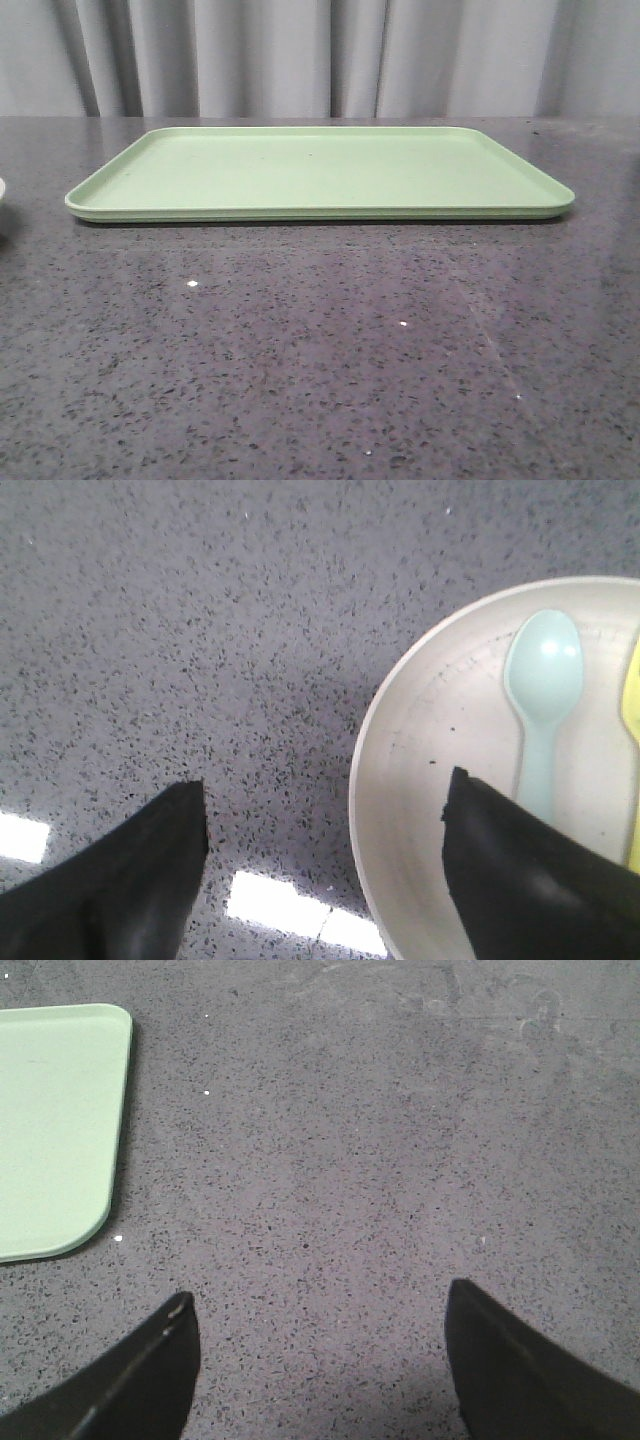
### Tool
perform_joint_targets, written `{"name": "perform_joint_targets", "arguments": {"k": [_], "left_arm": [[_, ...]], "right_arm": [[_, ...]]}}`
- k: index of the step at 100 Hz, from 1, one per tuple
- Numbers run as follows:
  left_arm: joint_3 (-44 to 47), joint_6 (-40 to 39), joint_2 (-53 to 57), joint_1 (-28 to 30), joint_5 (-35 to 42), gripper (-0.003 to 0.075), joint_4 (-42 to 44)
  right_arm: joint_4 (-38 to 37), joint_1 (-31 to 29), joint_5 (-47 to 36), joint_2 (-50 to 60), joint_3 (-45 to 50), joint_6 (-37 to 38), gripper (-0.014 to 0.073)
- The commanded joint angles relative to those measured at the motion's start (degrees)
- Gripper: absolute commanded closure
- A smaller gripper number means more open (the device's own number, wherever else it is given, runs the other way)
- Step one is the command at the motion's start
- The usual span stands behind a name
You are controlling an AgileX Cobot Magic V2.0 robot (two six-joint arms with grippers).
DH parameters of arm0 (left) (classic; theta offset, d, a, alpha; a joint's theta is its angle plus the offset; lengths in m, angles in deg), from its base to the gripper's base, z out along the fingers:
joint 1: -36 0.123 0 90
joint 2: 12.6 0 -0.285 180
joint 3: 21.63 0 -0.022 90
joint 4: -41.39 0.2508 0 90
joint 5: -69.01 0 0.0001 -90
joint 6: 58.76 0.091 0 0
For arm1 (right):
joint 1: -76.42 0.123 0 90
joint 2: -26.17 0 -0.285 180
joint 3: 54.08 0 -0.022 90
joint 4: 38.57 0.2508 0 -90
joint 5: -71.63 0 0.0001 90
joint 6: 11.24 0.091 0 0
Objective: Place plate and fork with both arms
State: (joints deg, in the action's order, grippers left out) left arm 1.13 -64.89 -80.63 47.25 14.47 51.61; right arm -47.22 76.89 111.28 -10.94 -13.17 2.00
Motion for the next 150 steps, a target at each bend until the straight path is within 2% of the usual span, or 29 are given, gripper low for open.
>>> {"name": "perform_joint_targets", "arguments": {"k": [1, 57, 87, 113, 129, 150], "left_arm": [[-2.55, 0.14, -2.07, 0.09, 1.66, 0.0239, 0.82], [-2.54, 0.14, -13.83, 0.09, 3.34, 0.0239, 0.93], [-2.54, 0.14, -15.13, 0.09, 5.18, 0.0250, 0.15], [-2.54, 0.14, -15.22, 0.09, 4.50, 0.0405, 0.15], [-2.54, 0.14, -15.22, 0.09, 4.03, 0.0457, -0.08], [-2.54, 0.23, -15.22, 0.09, 2.90, 0.0563, -0.32]], "right_arm": [[-0.57, 0.05, -4.13, -0.66, -1.97, -0.18, 0.0071], [-0.61, 0.05, -4.82, -0.66, -1.97, -0.18, 0.0071], [-0.61, 0.05, -4.91, -0.66, -1.97, -0.18, 0.0071], [-0.56, 0.05, -4.90, -0.66, -1.97, -0.18, 0.0071], [-0.56, 0.05, -4.90, -0.66, -1.97, -0.18, 0.0071], [-0.56, 0.05, -4.90, -0.66, -1.97, -0.18, 0.0071]]}}
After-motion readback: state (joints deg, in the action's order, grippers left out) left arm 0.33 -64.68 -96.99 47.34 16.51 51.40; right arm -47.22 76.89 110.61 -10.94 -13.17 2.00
